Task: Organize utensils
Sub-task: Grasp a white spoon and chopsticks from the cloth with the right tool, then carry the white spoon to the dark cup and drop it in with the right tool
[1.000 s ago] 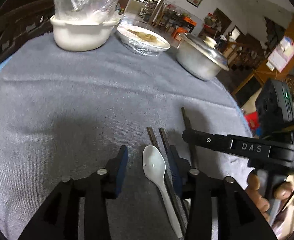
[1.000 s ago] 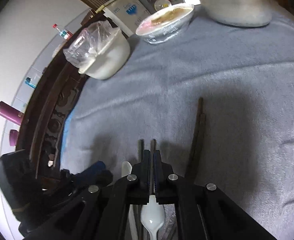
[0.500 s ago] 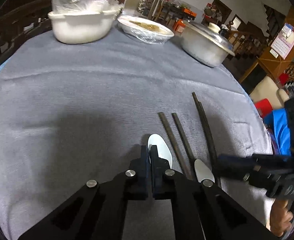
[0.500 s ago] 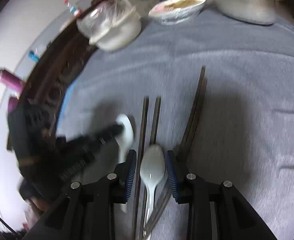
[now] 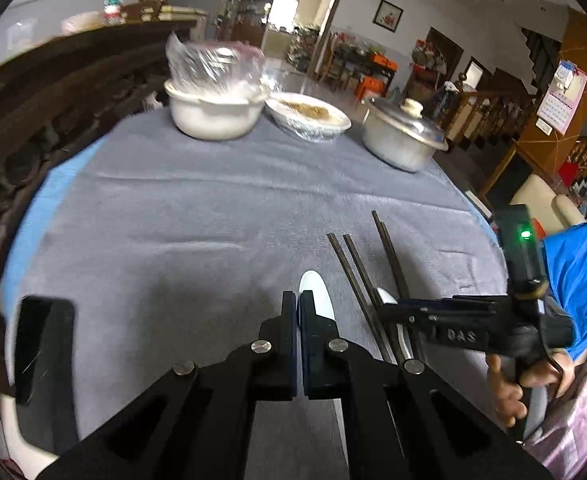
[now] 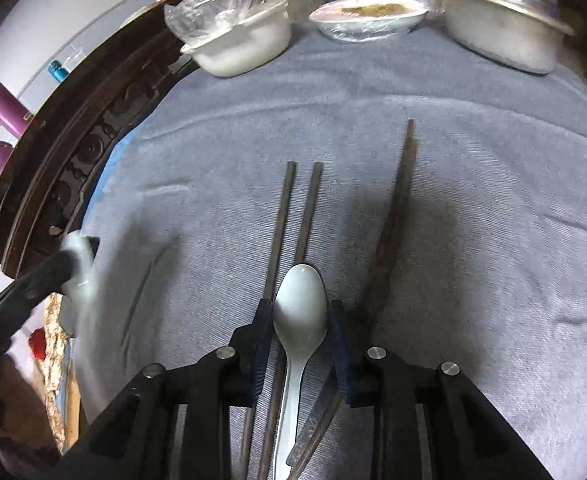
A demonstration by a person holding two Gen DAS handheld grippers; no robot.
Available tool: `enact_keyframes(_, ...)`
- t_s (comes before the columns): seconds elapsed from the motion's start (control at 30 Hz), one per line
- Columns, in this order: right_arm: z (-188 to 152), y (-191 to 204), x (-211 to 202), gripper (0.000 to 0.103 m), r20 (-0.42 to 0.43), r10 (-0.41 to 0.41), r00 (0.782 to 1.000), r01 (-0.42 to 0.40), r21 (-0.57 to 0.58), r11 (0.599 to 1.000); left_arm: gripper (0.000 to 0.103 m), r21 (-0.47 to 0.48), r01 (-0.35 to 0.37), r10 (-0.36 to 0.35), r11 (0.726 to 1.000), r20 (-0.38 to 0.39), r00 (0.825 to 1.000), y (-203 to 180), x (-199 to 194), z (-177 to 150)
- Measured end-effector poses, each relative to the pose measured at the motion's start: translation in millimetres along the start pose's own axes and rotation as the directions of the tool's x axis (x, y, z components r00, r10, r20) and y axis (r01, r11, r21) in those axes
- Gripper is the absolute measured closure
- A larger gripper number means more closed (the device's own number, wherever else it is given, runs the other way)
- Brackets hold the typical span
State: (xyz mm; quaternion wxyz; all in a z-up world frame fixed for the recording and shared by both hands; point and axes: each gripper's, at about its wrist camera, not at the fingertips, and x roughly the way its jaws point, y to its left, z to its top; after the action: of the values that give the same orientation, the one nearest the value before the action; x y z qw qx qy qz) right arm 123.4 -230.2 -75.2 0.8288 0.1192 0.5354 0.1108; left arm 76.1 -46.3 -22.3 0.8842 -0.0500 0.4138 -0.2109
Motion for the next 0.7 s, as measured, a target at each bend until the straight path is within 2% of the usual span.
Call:
enact_keyframes(0.1,-6.3,-15.3,-14.6,0.074,0.056,0.037,0.998,-0.042,0.086,0.995,0.101,-0.014,-0.023,0.023,1.000,0.042,0.999,1.0,-29.0,-9.6)
enact_keyframes(0.23,-24.9,-43.7,-44.4,0.074,0.166,0.077,0.983,-0.113,0.216,0.970,0.101,-0.050,-0.039,0.045,0.998,0.109,0.993,-0.4,-69.1,-22.6)
enact_keyframes(0.33,-49.1,-60.6,-79.6,0.074,0.295,0.097,0.951,-0.184,0.281,0.942,0.101,-0.083,-0.039,0.053,0.996,0.171,0.984,-2.9,-98.8,-32.0)
enact_keyframes(0.43,-83.0,-67.1,-129.5,0.074,0.458,0.081,0.885,-0.245,0.312,0.918,0.101,-0.108,-0.046,0.071,0.993,0.236,0.969,-10.1,-122.9,-39.8)
enact_keyframes(0.5,-98.5,-65.1,-154.8,0.073,0.523,0.067,0.850,-0.258,0.302,0.918,0.101,-0.125,-0.036,0.070,0.991,0.282,0.957,-17.6,-137.0,-45.0)
enact_keyframes(0.53,-106.7,-60.6,-168.0,0.073,0.563,0.056,0.825,-0.262,0.294,0.919,0.101,-0.132,-0.033,0.071,0.991,0.295,0.953,-21.3,-140.9,-46.7)
enact_keyframes(0.63,-133.1,-38.9,-205.8,0.073,0.693,0.075,0.717,-0.315,0.226,0.922,0.101,-0.153,-0.002,0.057,0.988,0.355,0.933,-35.6,-152.9,-51.7)
enact_keyframes(0.7,-146.7,-25.1,-219.9,0.073,0.749,0.089,0.656,-0.331,0.179,0.927,0.101,-0.146,-0.011,0.068,0.989,0.387,0.920,-46.2,-154.2,-54.0)
